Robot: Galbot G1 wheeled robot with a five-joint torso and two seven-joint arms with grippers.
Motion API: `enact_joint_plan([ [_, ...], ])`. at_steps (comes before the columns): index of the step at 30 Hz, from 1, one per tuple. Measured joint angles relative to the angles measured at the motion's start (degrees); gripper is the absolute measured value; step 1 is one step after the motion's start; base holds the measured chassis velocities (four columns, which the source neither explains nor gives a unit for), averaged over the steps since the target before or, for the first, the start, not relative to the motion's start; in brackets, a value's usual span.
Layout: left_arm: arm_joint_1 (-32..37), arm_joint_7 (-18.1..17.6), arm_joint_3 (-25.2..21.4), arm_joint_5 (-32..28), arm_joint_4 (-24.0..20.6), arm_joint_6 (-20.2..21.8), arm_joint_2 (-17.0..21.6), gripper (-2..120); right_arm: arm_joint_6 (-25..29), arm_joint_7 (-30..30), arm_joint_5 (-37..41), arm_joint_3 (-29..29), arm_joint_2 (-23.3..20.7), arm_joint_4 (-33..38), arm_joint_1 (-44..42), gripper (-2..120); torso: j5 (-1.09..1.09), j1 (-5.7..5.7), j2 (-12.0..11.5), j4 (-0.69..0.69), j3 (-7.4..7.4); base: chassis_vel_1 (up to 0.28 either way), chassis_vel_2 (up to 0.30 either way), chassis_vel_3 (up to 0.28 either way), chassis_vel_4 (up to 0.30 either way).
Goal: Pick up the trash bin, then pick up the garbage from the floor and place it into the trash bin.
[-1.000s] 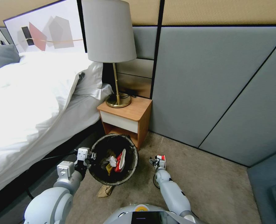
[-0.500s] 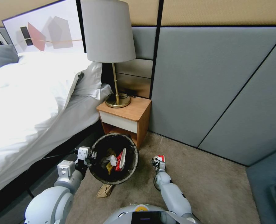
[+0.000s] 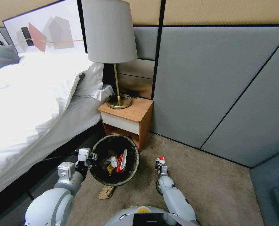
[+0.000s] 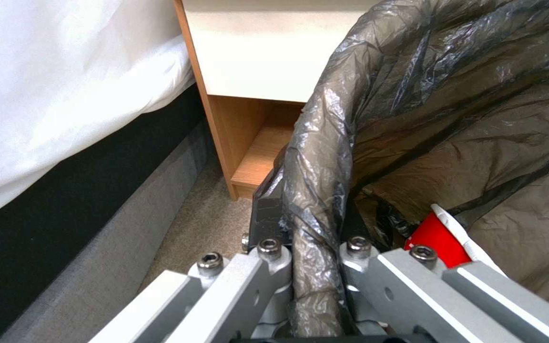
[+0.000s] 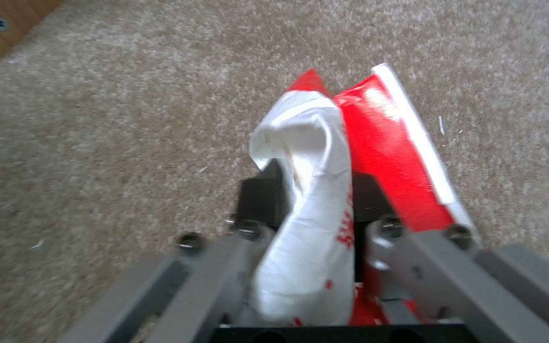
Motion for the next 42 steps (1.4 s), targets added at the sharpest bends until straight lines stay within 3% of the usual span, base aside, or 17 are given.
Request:
enact_joint_plan([
  [5, 0.03, 0.0, 0.1, 0.0, 0.0, -0.01, -0.19, 1, -0.61, 0.0, -0.06, 0.09, -1.24, 5.58, -1.27, 2, -0.01, 0.0, 0.0, -0.01, 0.0, 0.0, 0.0, 0.0, 0.0],
  [11, -0.04, 0.0, 0.22, -0.01, 0.05, -0.01, -0.22, 1, -2.11, -0.02, -0.36, 0.64, -2.53, 14.25, -3.15, 2, -0.02, 0.0, 0.0, 0.0, 0.0, 0.0, 0.0, 0.0, 0.0],
  [14, -0.07, 0.01, 0.23, -0.11, 0.26, -0.01, -0.21, 1, -6.02, -1.15, 0.33, 2.4, -3.58, 26.72, -5.96, 2, -0.02, 0.01, 0.0, -0.01, -0.01, 0.0, 0.0, 0.0, 0.0],
  [17, -0.07, 0.01, 0.23, -0.16, 0.27, -0.01, -0.17, 1, -6.75, -1.9, -0.35, 3.05, -3.71, 30.69, -6.56, 2, -0.02, 0.0, 0.0, -0.01, -0.01, 0.0, 0.0, 0.0, 0.0],
  [19, -0.09, 0.01, 0.24, -0.3, 0.28, -0.01, -0.06, 1, -8.54, -3.95, -1.5, 3.83, -3.98, 38.35, -7.41, 2, -0.02, 0.0, 0.0, -0.01, -0.01, 0.0, 0.0, 0.0, 0.0],
  [23, -0.05, 0.0, 0.22, -0.46, 0.33, -0.01, 0.04, 1, -11.6, -6.18, -1.42, 3.98, -4.16, 45.05, -8.09, 2, -0.03, 0.0, 0.0, 0.0, -0.01, 0.0, 0.0, 0.0, 0.0],
  [29, 0.04, 0.01, 0.13, -0.8, 0.7, -0.01, 0.13, 1, -19.33, -9.38, 6.94, 0.24, -6.79, 62.51, -8.97, 2, -0.04, 0.0, 0.0, -0.01, -0.02, 0.0, 0.0, 0.0, 0.0],
  [35, -0.05, 0.01, 0.14, -0.9, 0.89, 0.01, 0.22, 1, -22.36, -11.48, 13.99, -2.8, -8.13, 70.86, -7.09, 2, -0.03, 0.0, 0.0, 0.0, -0.02, 0.0, 0.0, 0.0, 0.0],
  [42, -0.41, 0.01, 0.49, -0.89, 1.21, 0.09, 0.25, 1, -22.64, -15.45, 16.61, -6.76, -8.89, 74.23, -5.76, 2, -0.03, 0.0, 0.0, -0.01, -0.01, 0.0, 0.0, 0.0, 0.0],
])
